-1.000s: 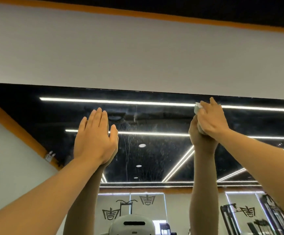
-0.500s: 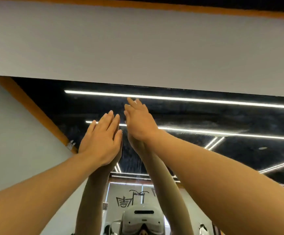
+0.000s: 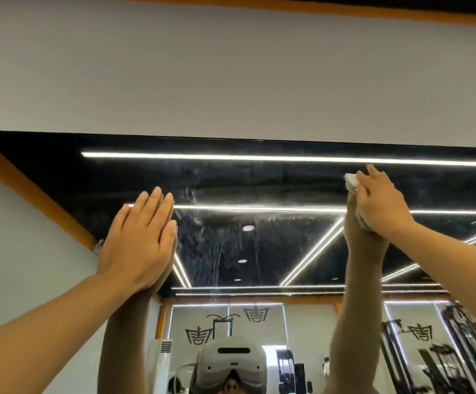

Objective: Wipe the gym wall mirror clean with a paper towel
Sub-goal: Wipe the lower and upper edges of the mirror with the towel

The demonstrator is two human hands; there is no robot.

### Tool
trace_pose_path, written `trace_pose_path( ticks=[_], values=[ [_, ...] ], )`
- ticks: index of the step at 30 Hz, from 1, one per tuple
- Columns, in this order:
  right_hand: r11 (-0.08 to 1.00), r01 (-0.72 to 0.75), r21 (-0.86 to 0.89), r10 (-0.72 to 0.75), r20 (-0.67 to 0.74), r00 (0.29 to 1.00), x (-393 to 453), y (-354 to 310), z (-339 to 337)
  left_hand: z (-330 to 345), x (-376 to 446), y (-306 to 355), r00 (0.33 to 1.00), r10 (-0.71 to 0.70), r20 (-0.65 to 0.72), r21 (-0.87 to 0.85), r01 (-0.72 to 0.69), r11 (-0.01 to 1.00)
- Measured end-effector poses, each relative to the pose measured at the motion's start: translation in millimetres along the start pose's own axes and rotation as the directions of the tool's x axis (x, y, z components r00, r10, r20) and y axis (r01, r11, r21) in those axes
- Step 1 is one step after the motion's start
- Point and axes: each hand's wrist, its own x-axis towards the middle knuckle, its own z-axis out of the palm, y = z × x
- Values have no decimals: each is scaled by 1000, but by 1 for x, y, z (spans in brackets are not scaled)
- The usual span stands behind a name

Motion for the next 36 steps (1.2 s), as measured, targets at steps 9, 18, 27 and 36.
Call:
trace_pose_path(
  ticks=[9,18,27,36],
  values=[
    [999,24,-22,-27,-116,993,-10,-77,31,4,-2,3,1000,-14,7,-6,15,1000],
    [793,610,2,-598,199,776,-51,-250,95,-8,-4,8,998,-65,6,-70,65,995],
    [888,457,60,-459,193,867,-7,-202,77,-12,-7,8,998,-54,15,-122,55,991],
    [540,802,255,-839,240,489,-106,-185,81,-22,-9,-7,992,-96,78,-133,106,985]
  ],
)
